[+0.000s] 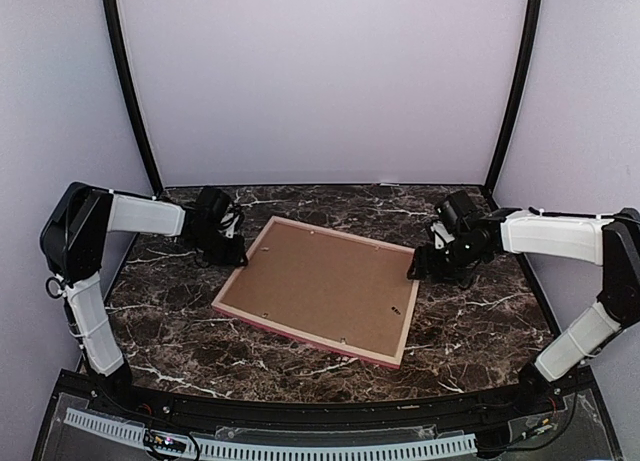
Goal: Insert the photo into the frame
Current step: Rotate the photo frame at the center of the board.
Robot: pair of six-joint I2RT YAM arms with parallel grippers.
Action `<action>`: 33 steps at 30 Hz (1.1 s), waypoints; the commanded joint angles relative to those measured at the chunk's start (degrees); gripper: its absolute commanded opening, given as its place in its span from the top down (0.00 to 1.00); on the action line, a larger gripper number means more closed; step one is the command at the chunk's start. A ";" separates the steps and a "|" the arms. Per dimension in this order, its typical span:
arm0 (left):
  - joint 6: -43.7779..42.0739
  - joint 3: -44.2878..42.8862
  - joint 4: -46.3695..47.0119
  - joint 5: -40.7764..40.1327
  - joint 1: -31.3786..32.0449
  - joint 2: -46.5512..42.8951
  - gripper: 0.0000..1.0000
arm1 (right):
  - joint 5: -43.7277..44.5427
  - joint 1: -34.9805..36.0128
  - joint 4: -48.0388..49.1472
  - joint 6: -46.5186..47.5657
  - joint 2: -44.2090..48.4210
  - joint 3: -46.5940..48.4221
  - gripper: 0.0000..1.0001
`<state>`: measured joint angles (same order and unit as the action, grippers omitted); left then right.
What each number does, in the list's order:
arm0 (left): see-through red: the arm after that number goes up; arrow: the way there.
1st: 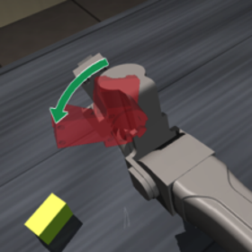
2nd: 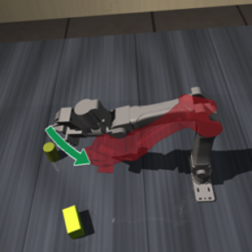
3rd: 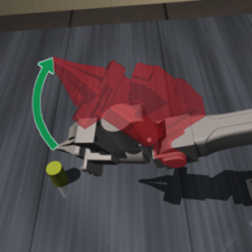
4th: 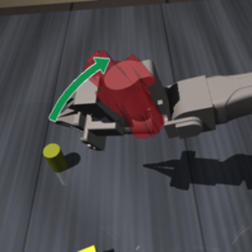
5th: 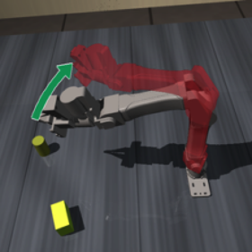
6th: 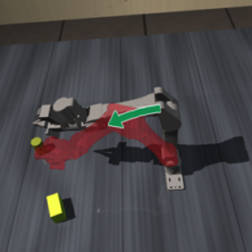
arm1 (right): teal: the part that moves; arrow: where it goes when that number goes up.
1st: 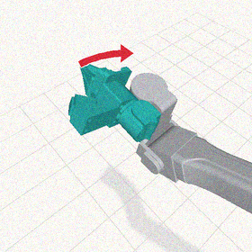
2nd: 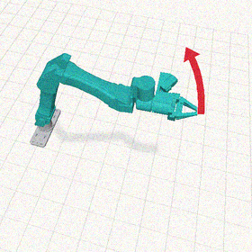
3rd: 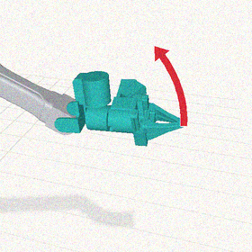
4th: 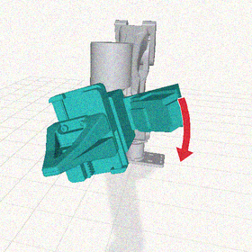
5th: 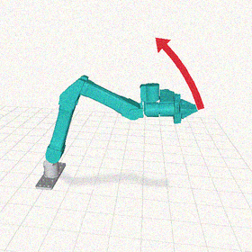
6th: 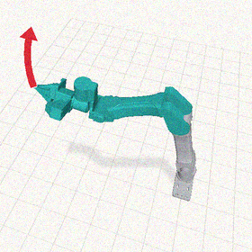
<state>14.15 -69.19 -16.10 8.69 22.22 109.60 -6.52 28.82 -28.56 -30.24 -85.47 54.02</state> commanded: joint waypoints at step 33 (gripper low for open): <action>4.61 11.97 -4.88 -6.44 11.30 -12.54 0.23 | 11.73 -0.22 0.23 2.11 -11.19 0.17 0.83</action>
<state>24.16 -53.56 -16.91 5.32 34.46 92.49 3.11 28.93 -27.42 -29.78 -94.54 53.28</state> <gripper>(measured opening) 0.768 0.176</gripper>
